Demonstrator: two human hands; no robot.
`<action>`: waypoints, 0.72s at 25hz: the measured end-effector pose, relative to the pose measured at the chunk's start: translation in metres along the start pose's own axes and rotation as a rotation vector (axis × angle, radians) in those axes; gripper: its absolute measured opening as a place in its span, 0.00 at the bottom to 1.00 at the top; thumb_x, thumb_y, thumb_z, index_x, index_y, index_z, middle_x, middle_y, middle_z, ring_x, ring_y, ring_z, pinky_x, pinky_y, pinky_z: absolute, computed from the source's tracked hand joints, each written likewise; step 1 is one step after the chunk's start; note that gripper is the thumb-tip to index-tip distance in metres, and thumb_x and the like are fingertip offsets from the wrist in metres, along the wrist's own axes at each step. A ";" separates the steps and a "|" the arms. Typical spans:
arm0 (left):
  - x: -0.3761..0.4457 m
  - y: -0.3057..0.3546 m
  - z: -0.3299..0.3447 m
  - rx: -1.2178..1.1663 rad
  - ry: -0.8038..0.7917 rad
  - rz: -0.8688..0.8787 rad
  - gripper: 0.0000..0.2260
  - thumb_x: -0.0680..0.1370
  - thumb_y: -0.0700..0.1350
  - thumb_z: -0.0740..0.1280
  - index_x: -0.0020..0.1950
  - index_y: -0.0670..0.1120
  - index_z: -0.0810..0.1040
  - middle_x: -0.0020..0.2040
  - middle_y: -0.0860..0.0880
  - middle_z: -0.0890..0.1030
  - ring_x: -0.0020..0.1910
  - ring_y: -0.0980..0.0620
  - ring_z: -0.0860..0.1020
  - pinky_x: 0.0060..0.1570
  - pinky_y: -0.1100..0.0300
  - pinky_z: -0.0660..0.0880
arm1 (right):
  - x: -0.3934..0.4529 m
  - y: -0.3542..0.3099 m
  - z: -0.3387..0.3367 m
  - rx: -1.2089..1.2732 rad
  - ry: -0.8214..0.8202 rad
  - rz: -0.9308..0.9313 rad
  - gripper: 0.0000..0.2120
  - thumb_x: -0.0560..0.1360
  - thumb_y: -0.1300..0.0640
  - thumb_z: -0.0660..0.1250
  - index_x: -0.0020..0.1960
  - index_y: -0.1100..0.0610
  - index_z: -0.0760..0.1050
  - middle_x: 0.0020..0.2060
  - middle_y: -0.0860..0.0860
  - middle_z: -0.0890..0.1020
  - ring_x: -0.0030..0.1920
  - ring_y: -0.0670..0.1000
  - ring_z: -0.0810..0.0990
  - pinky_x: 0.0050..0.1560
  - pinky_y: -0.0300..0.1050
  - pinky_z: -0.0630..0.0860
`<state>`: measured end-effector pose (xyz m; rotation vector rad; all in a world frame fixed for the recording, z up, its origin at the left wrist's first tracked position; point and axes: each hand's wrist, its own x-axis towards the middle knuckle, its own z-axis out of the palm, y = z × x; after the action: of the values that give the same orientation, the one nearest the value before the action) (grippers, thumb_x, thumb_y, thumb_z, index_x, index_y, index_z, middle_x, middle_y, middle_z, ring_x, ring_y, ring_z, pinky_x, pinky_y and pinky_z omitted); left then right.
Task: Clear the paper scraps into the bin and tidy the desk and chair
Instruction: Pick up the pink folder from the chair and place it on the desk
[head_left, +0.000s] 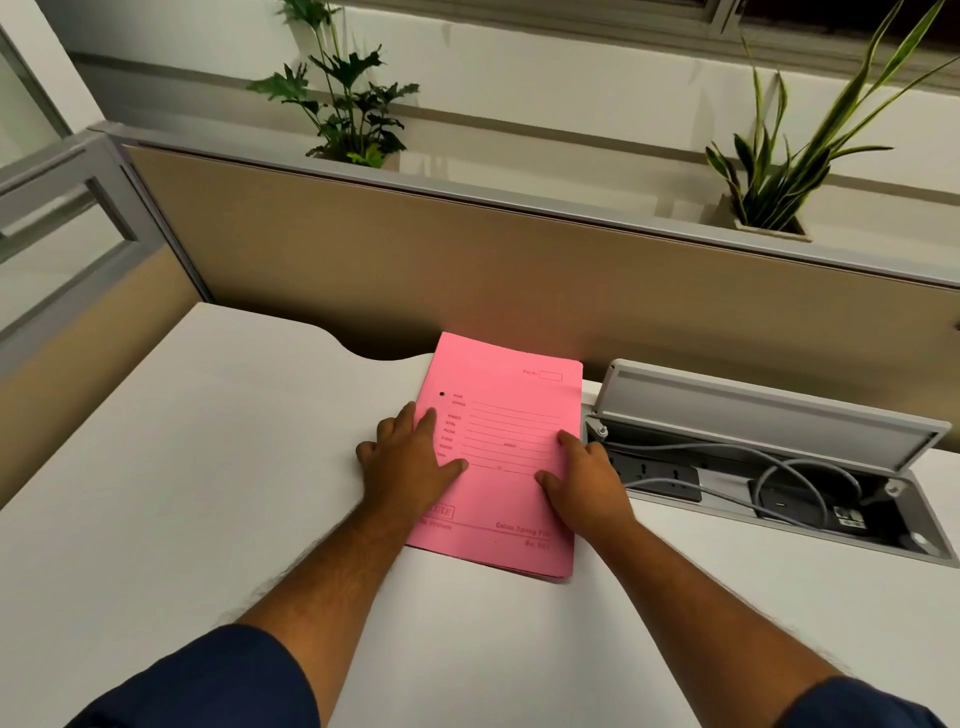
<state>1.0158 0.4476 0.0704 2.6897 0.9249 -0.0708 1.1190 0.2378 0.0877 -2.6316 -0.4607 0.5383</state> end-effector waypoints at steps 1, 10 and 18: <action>-0.002 0.001 -0.001 -0.009 -0.011 -0.009 0.42 0.75 0.72 0.65 0.83 0.56 0.57 0.84 0.48 0.60 0.79 0.42 0.65 0.72 0.40 0.66 | -0.002 0.000 -0.002 -0.022 0.000 -0.002 0.35 0.81 0.43 0.69 0.83 0.48 0.59 0.70 0.55 0.71 0.68 0.59 0.78 0.65 0.57 0.79; -0.076 0.000 -0.019 -0.219 0.083 -0.067 0.38 0.74 0.63 0.74 0.80 0.54 0.65 0.83 0.50 0.64 0.80 0.44 0.64 0.73 0.40 0.69 | -0.056 0.027 -0.028 0.125 0.113 0.008 0.37 0.76 0.40 0.75 0.79 0.50 0.66 0.77 0.52 0.70 0.71 0.57 0.77 0.67 0.59 0.79; -0.168 0.021 -0.041 -0.393 0.112 -0.068 0.33 0.75 0.55 0.77 0.77 0.54 0.69 0.78 0.51 0.70 0.74 0.46 0.71 0.71 0.43 0.74 | -0.148 0.054 -0.052 0.281 0.125 -0.037 0.32 0.78 0.44 0.74 0.78 0.51 0.69 0.71 0.51 0.75 0.56 0.51 0.83 0.59 0.47 0.79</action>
<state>0.8934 0.3434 0.1389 2.3174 0.9492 0.2260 1.0257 0.1162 0.1507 -2.3660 -0.3647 0.3918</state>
